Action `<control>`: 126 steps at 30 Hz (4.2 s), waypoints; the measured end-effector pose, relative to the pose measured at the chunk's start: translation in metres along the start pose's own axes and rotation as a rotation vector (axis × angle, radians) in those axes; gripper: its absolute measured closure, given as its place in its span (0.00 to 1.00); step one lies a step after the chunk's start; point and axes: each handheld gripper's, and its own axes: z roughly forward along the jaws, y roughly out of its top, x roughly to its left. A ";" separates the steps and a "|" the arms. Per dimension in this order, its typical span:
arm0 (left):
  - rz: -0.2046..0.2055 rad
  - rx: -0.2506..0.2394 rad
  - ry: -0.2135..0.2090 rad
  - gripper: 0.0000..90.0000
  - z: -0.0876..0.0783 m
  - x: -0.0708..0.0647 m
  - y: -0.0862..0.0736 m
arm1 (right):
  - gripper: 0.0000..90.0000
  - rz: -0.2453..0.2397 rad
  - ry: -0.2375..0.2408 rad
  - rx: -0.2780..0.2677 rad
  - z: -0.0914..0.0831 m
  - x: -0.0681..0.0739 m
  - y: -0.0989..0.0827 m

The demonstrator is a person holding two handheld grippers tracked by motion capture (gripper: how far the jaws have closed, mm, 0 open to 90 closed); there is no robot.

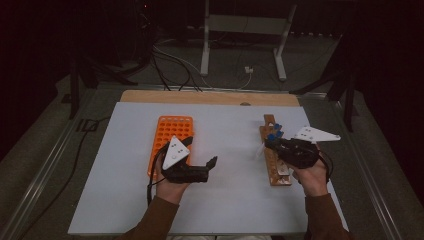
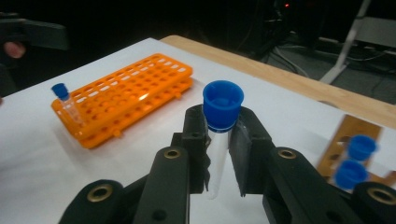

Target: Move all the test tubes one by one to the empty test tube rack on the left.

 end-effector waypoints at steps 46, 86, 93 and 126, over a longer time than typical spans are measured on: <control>0.087 0.131 -0.189 0.86 0.081 -0.039 -0.012 | 0.85 0.005 0.119 0.062 0.035 0.039 -0.003; 0.029 0.112 -0.191 0.87 0.026 -0.004 -0.026 | 0.00 0.062 0.011 -0.070 0.009 0.006 -0.005; 0.031 0.116 -0.209 0.87 0.013 -0.002 -0.033 | 0.00 0.064 0.009 -0.067 0.007 0.003 -0.006; -0.023 0.062 -0.141 0.87 -0.059 0.045 -0.051 | 0.00 0.082 0.010 -0.089 -0.002 -0.002 -0.007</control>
